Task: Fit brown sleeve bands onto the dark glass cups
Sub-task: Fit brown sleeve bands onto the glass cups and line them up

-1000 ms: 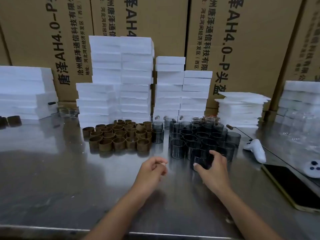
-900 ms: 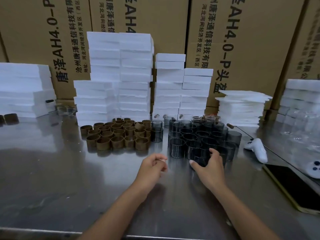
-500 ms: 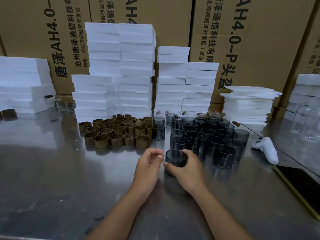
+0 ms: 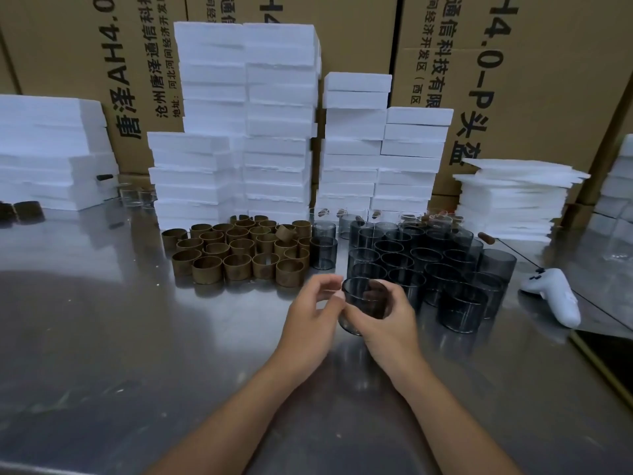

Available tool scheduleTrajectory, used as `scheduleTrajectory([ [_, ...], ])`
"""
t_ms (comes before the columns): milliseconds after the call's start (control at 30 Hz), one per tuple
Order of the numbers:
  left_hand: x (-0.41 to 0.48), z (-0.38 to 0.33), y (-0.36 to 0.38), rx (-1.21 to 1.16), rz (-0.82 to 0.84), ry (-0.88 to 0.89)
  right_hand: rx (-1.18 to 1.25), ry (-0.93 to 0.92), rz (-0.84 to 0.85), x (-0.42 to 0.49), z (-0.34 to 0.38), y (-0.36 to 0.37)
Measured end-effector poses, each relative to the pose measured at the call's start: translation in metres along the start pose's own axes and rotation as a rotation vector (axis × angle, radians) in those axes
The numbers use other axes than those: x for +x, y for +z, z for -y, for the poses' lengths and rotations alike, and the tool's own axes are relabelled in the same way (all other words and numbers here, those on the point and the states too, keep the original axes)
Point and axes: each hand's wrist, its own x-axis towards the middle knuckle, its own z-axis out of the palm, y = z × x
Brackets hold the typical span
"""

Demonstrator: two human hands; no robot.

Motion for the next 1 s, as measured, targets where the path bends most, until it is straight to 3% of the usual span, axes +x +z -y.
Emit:
scheduleTrajectory([
  [367, -0.009, 0.009, -0.010, 0.334, 0.129, 0.258, -0.030, 0.007, 0.083, 0.003, -0.001, -0.003],
  [1000, -0.010, 0.015, -0.015, 0.273, 0.135, 0.153, -0.255, -0.081, 0.200, -0.009, 0.002, 0.001],
])
